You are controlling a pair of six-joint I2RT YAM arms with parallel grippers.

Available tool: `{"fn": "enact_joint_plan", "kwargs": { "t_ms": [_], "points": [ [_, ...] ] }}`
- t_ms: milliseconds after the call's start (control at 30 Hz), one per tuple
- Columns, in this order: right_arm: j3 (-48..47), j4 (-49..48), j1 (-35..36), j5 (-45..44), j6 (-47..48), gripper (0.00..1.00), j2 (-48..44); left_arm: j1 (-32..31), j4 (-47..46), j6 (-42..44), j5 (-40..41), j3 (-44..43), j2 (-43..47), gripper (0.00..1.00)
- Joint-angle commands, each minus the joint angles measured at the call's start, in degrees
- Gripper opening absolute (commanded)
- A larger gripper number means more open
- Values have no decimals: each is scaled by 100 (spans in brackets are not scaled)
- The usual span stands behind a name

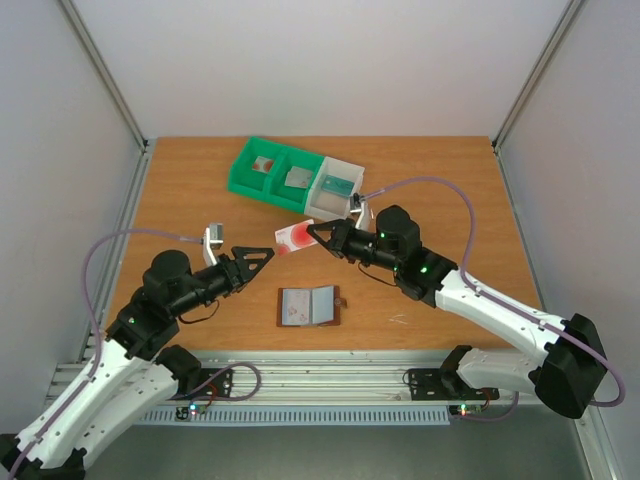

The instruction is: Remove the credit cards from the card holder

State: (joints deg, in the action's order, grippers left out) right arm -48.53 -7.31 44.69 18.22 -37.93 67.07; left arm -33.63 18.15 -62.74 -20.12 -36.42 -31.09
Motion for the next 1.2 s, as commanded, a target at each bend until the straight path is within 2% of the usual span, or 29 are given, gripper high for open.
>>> {"fn": "enact_joint_plan", "kwargs": {
  "t_ms": [0,133,367,467,600,667,833,1033,1167],
  "points": [
    [139,-497,22,-456,-431,1,-49,-21,-799,-624,184,115,-24,68],
    [260,-501,48,-536,-535,1,-133,-21,-949,-892,231,161,-205,64],
    [371,-679,130,-589,-720,1,-150,-21,-1857,-1334,-98,354,-711,54],
    [400,-716,150,-640,-780,1,-141,-21,-2095,-1445,-176,360,-865,54],
    [461,-727,154,-749,-798,1,-199,-21,-2080,-1476,-154,368,-916,61],
    [467,-745,154,-775,-810,1,-220,-21,-2117,-1544,-142,454,-953,60],
    [446,-772,163,-774,-836,1,-240,-17,-2562,-1787,-159,685,-1023,41],
    [519,-804,164,-776,-897,1,-242,-21,-2591,-1787,-39,710,-976,24],
    [575,-828,163,-754,-925,1,-244,-21,-2720,-1785,-1,786,-947,8]
  ]
}}
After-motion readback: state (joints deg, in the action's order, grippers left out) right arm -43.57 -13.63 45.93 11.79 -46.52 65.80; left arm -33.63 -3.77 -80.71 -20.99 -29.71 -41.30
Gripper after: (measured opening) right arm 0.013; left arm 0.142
